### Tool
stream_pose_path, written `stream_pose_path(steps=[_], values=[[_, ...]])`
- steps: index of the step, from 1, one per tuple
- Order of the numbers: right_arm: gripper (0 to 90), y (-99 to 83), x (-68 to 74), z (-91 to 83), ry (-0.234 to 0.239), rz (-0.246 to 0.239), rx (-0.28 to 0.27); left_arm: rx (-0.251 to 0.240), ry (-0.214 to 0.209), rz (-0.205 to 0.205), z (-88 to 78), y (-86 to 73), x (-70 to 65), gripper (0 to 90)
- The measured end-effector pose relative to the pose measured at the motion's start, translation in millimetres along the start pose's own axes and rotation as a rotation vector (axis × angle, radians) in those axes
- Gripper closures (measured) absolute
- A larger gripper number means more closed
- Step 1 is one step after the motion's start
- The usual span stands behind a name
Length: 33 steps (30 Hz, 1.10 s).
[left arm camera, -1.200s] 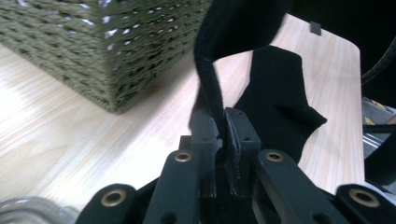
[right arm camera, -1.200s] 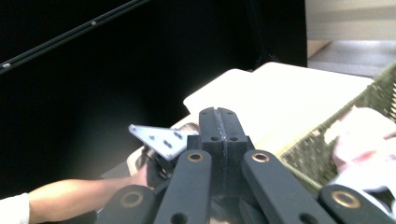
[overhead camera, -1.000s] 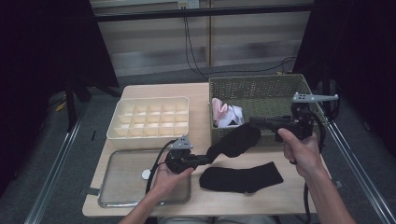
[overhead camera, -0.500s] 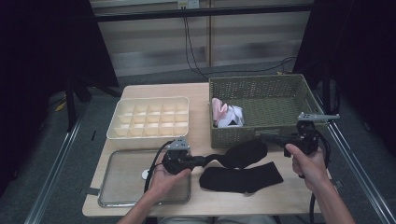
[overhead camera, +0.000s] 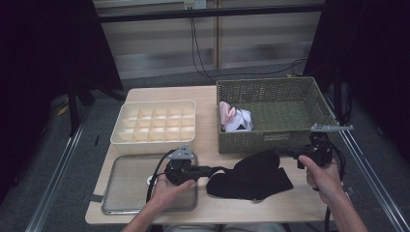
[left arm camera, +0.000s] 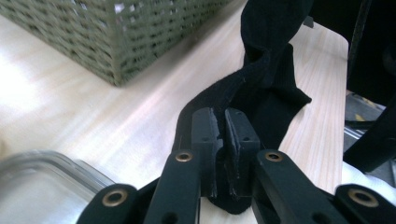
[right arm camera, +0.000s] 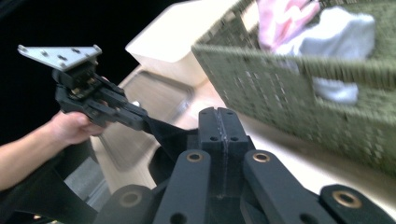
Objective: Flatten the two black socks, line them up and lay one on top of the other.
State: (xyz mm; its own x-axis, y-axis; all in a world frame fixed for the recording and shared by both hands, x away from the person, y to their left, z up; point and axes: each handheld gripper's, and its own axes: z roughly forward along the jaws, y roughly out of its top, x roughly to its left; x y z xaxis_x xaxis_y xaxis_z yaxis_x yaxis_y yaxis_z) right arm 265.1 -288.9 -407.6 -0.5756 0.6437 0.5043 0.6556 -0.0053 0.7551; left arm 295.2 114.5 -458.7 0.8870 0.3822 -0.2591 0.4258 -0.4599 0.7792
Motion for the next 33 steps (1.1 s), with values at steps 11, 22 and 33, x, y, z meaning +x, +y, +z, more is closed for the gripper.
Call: stream_pose_path(steps=[11, 22, 33], values=[[87.7, -30.3, -27.7, 6.4, -0.087, 0.061, 0.047, 0.006, -0.025, -0.004, 2.4, -2.0, -2.3, 83.2], [74.8, -35.0, -13.9, 4.1, -0.105, 0.045, 0.051, 0.022, -0.036, 0.001, 3.0, -5.4, -3.3, 81.6], [72.8, -46.7, 1.0, 41.7, -0.076, -0.003, 0.152, 0.023, -0.005, -0.007, 3.3, -8.3, 1.4, 54.7]])
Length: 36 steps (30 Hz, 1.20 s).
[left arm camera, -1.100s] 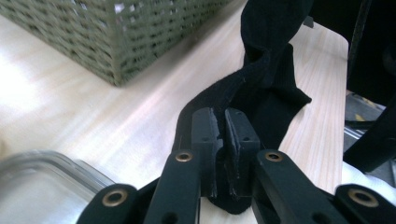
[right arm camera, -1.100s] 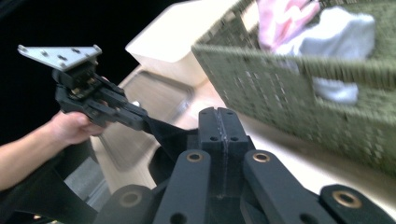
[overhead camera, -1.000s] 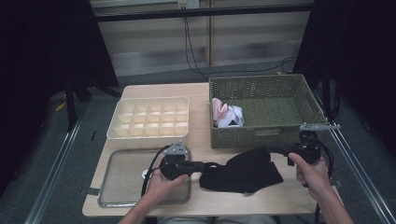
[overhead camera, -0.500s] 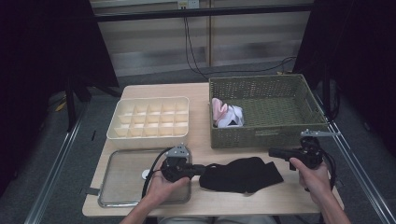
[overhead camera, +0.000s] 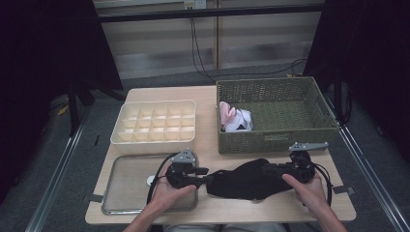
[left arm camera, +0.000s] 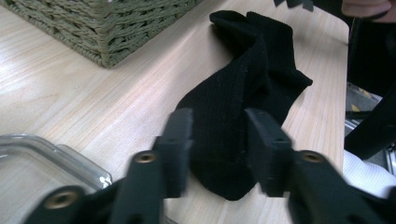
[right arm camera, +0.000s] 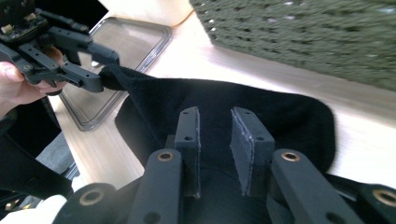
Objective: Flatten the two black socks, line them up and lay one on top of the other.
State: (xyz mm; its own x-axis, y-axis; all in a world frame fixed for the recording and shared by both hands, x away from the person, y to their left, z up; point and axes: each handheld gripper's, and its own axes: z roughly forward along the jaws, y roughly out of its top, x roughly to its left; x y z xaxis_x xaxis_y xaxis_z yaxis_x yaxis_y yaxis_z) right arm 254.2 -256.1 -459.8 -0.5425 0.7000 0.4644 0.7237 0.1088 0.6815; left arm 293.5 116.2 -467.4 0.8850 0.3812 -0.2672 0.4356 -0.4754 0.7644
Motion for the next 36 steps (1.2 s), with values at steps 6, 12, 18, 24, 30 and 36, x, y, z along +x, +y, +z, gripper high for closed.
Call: stream_pose_path(steps=[6, 12, 18, 24, 30, 36], values=[[72.9, -2.9, 4.8, 11.8, 0.013, -0.020, 0.030, 0.016, 0.038, 0.028, 0.1, -5.0, -0.3, 47.8], [72.8, -6.1, 5.3, 21.5, 0.020, -0.022, 0.055, 0.024, 0.007, 0.027, 8.6, -3.8, 3.9, 74.6], [71.7, -3.6, 16.1, 27.2, 0.041, -0.035, 0.048, -0.041, -0.062, -0.023, -5.7, 8.1, 2.3, 82.8], [63.7, 2.8, 34.1, 36.6, 0.075, -0.061, 0.038, -0.074, -0.078, -0.027, -10.2, 14.2, -5.7, 82.8], [56.3, 8.8, 44.3, 60.3, 0.073, -0.086, 0.071, -0.057, -0.111, -0.015, -5.7, 15.6, -11.6, 82.8], [85.8, 19.7, 45.2, 75.4, 0.069, -0.110, 0.080, -0.067, -0.155, -0.017, -5.2, 16.9, -18.7, 82.8]])
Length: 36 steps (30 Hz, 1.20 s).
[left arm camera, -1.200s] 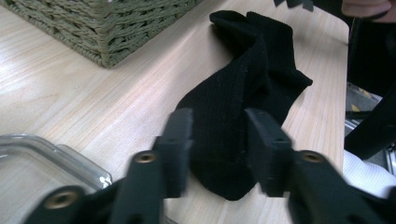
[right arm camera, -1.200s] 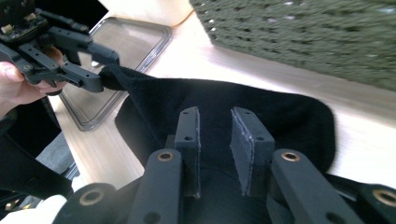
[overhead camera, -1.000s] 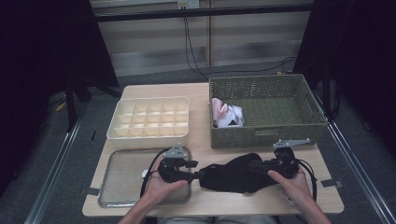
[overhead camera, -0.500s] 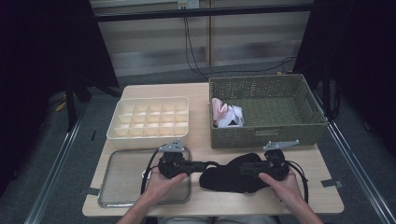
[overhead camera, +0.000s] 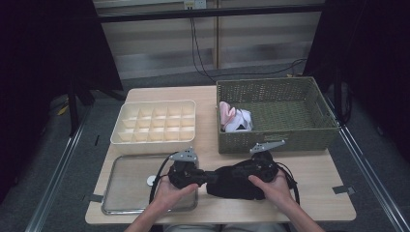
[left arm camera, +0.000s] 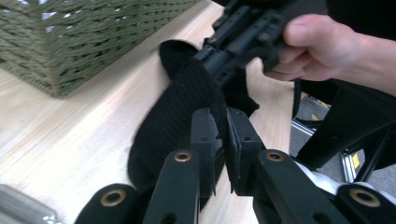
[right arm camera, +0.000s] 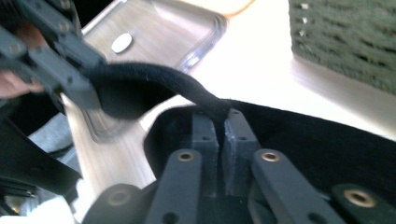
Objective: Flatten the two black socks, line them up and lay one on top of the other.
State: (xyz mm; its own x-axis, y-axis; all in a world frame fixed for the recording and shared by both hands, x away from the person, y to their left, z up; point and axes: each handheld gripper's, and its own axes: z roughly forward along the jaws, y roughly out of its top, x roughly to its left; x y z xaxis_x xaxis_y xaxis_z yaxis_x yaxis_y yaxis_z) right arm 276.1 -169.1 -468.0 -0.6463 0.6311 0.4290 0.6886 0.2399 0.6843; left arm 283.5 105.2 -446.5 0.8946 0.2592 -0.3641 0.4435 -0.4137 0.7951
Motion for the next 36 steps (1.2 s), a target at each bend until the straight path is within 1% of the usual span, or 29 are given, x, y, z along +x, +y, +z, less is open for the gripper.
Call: stream_pose_path(steps=[3, 4, 5, 6, 7, 8, 10, 11, 13, 15, 17, 19, 21, 22, 23, 24, 25, 26, 28, 29, 30, 31, 32, 33, 36], values=[[86.5, 5.4, 1.5, -1.9, 0.018, 0.002, -0.011, -0.008, -0.026, -0.001, -2.5, 1.8, -3.1, 82.8], [86.5, 6.5, 1.6, -2.5, 0.031, 0.009, -0.019, -0.014, -0.031, -0.001, -2.8, 2.1, -4.0, 82.8], [86.2, 6.9, 1.4, -1.9, 0.038, 0.010, -0.016, -0.015, -0.032, 0.001, -2.6, 2.3, -4.2, 82.8], [85.3, 6.8, 1.2, -1.0, 0.036, 0.011, -0.012, -0.013, -0.027, -0.004, -1.1, 2.1, -4.1, 82.8], [81.7, 5.3, -0.4, 2.2, 0.035, 0.015, -0.007, -0.004, -0.022, -0.003, 0.6, 1.4, -2.7, 82.8], [77.8, 3.1, -2.2, 5.7, 0.022, 0.014, 0.004, 0.001, -0.022, -0.011, 2.2, 0.4, -1.2, 82.8], [73.7, -1.8, -5.6, 10.5, -0.004, 0.018, 0.021, 0.014, -0.009, -0.027, 6.9, -2.9, 3.1, 82.7], [71.2, -4.1, -6.8, 11.1, -0.004, 0.023, 0.025, 0.020, -0.007, -0.033, 8.5, -4.2, 5.5, 82.7], [66.8, -6.8, -2.5, 6.9, -0.022, 0.008, 0.030, 0.026, -0.003, -0.045, 10.3, -5.3, 9.1, 82.4], [66.3, -8.6, 2.8, 1.4, -0.015, 0.000, 0.015, 0.017, 0.004, -0.067, 10.7, -5.0, 13.4, 82.0], [64.3, -11.1, 10.5, -5.0, -0.021, -0.009, 0.001, 0.008, 0.010, -0.085, 10.9, -4.8, 16.6, 82.1], [64.4, -12.9, 16.1, -8.3, -0.016, -0.023, -0.002, 0.002, 0.014, -0.094, 11.3, -3.8, 17.5, 82.1], [63.4, -14.7, 19.3, -8.2, -0.003, -0.029, 0.002, -0.010, 0.004, -0.104, 12.0, -1.6, 16.3, 82.0], [62.2, -16.1, 20.5, -6.8, -0.006, -0.033, 0.004, -0.013, 0.001, -0.098, 12.9, 0.8, 15.3, 82.0], [60.3, -17.2, 21.3, -4.5, -0.019, -0.033, 0.002, -0.010, 0.002, -0.098, 13.3, 2.2, 14.5, 81.9], [60.5, -17.4, 21.7, -4.1, -0.032, -0.030, -0.003, -0.014, 0.009, -0.100, 14.6, 3.4, 13.5, 81.9], [60.3, -16.0, 21.8, -6.1, -0.049, -0.023, -0.021, -0.011, 0.009, -0.104, 15.2, 3.5, 13.5, 81.9], [59.9, -13.4, 21.2, -10.3, -0.051, -0.021, -0.041, -0.008, 0.009, -0.103, 15.0, 3.0, 14.1, 82.0], [58.9, -8.9, 19.1, -19.3, -0.043, -0.011, -0.063, -0.009, 0.016, -0.117, 14.3, 0.6, 17.6, 82.0], [60.5, -7.7, 17.1, -24.0, -0.029, -0.004, -0.071, -0.008, 0.021, -0.121, 13.9, -0.2, 19.0, 81.9], [61.3, -8.4, 17.1, -25.9, -0.032, -0.005, -0.078, -0.010, 0.027, -0.126, 13.5, -1.0, 20.8, 82.0], [62.9, -9.9, 17.4, -26.4, -0.026, -0.006, -0.075, -0.016, 0.032, -0.140, 13.1, -1.6, 21.9, 82.0], [64.0, -12.5, 19.0, -23.4, -0.008, -0.012, -0.062, -0.016, 0.032, -0.143, 12.8, -1.6, 22.5, 82.0], [63.7, -14.2, 20.5, -20.5, -0.006, -0.018, -0.051, -0.017, 0.031, -0.143, 12.5, -1.6, 22.6, 81.9], [63.0, -17.2, 25.4, -4.4, 0.012, -0.035, -0.015, -0.024, 0.020, -0.142, 13.1, -0.6, 19.2, 82.0]])
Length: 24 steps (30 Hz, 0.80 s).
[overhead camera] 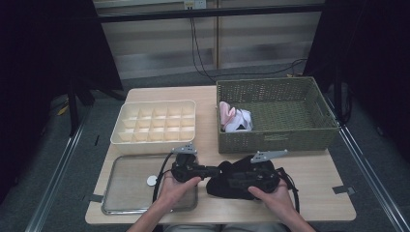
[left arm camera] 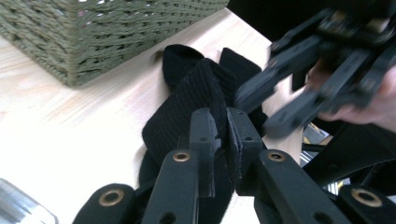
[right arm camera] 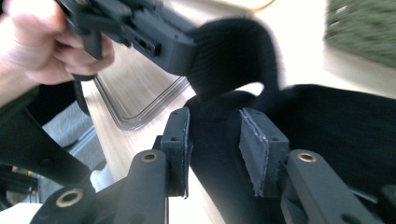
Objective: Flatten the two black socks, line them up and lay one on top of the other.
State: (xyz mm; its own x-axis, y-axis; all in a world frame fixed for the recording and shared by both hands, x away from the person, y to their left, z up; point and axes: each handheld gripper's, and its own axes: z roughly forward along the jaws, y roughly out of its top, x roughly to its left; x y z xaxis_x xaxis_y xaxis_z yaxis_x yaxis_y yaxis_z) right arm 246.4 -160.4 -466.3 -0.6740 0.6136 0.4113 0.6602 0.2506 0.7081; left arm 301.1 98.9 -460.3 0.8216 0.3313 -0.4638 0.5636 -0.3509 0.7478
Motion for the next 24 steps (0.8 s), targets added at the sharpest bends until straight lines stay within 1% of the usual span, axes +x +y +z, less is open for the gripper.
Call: stream_pose_path(steps=[1, 5, 6, 9, 10, 12, 13, 14, 16, 17, 18, 19, 21, 22, 24], values=[[62.0, 0.6, 0.7, 6.8, 0.001, -0.005, 0.011, 0.005, -0.001, 0.006, 0.3, 0.4, -0.7, 82.0], [59.4, 4.9, 1.6, 25.0, 0.009, -0.026, 0.013, -0.004, 0.000, 0.005, 1.4, 0.6, -2.7, 82.0], [59.3, 5.3, 1.8, 28.8, 0.015, -0.026, 0.015, -0.005, -0.006, 0.003, 1.1, 0.7, -2.5, 82.0], [58.8, 5.0, 3.2, 36.0, 0.025, -0.025, 0.011, -0.007, -0.007, 0.001, 1.7, 0.4, -3.0, 82.1], [59.8, 4.7, 3.9, 37.2, 0.021, -0.027, 0.006, -0.008, -0.008, -0.001, 1.9, 0.2, -3.3, 82.1], [63.7, 4.2, 4.9, 37.1, 0.014, -0.025, -0.003, -0.007, -0.019, -0.001, 1.8, 0.5, -3.6, 82.1], [71.5, 4.1, 4.5, 35.7, 0.010, -0.024, -0.015, -0.010, -0.018, -0.004, 2.0, 0.5, -4.2, 82.1], [79.7, 4.1, 4.0, 34.7, 0.022, -0.024, -0.019, -0.011, -0.018, -0.002, 1.8, 0.6, -3.7, 82.0], [86.3, 4.4, 4.2, 33.2, 0.027, -0.022, -0.015, -0.016, -0.024, -0.007, 1.3, 0.7, -2.9, 80.3], [87.3, 4.4, 4.0, 32.7, 0.031, -0.016, -0.011, -0.017, -0.022, -0.005, 0.8, 0.8, -2.2, 78.3], [87.7, 4.3, 4.1, 32.1, 0.033, -0.016, -0.004, -0.020, -0.020, -0.012, 0.5, 0.8, -2.2, 74.1], [87.8, 4.3, 4.2, 31.4, 0.031, -0.016, 0.001, -0.019, -0.032, -0.010, -0.7, 0.9, -1.5, 71.1], [88.0, 4.3, 3.2, 27.7, 0.042, -0.015, -0.003, -0.038, -0.031, -0.009, -4.2, 1.3, -0.5, 64.4], [88.0, 4.6, 3.2, 24.2, 0.038, -0.004, -0.001, -0.049, -0.027, -0.013, -6.5, 1.5, -0.2, 60.7], [88.0, 5.9, 1.8, 14.9, 0.041, 0.008, -0.001, -0.065, -0.022, -0.019, -11.8, 1.5, 2.3, 56.7]])
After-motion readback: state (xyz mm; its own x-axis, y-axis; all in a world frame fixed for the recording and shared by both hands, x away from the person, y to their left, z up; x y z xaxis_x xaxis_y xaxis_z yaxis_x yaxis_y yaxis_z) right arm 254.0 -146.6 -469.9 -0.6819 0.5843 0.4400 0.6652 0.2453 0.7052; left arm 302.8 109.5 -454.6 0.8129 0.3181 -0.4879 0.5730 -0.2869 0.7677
